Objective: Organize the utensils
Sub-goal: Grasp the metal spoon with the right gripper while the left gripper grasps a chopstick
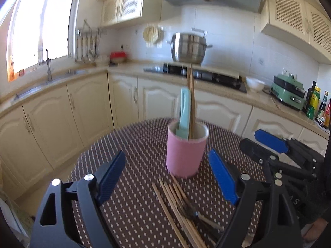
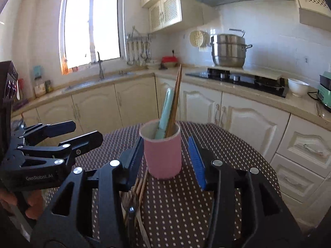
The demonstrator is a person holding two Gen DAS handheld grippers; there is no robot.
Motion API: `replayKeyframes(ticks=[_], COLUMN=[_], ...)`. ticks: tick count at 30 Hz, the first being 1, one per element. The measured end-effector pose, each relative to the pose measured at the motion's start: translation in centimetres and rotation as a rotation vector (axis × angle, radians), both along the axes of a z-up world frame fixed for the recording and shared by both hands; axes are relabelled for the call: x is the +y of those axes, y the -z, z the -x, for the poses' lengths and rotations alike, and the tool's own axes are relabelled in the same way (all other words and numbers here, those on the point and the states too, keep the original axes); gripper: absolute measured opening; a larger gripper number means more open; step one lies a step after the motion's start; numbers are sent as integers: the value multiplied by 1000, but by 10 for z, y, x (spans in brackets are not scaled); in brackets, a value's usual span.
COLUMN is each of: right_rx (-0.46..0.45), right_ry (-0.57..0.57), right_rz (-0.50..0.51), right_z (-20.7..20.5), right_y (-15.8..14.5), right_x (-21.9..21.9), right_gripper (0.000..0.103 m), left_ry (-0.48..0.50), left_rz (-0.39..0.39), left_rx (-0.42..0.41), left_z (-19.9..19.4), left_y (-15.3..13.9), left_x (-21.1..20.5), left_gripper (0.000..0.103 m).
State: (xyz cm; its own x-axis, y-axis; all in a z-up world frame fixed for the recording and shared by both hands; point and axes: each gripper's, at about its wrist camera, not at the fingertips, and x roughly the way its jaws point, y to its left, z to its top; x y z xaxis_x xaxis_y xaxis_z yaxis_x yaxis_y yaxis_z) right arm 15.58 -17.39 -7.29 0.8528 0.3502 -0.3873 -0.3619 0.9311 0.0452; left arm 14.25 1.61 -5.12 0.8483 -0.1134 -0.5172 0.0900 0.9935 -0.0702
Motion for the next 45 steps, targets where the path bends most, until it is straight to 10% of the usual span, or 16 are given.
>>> replayKeyframes(ticks=[14, 22, 37, 45], right_rx=[583, 619, 651, 726], right_ry=[-166, -212, -239, -265], right_rz=[390, 438, 474, 518], right_z=[-20, -13, -4, -28], right_y=[96, 99, 99, 99], right_x=[41, 47, 45, 57], right_gripper=[41, 37, 37, 17], left_ry=[3, 30, 31, 30], left_rz=[100, 104, -147, -132], left_rx=[489, 594, 596, 581], left_z=[-14, -9, -19, -31], left_y=[84, 113, 138, 131], left_x=[35, 33, -17, -15], left_gripper=[81, 81, 81, 37])
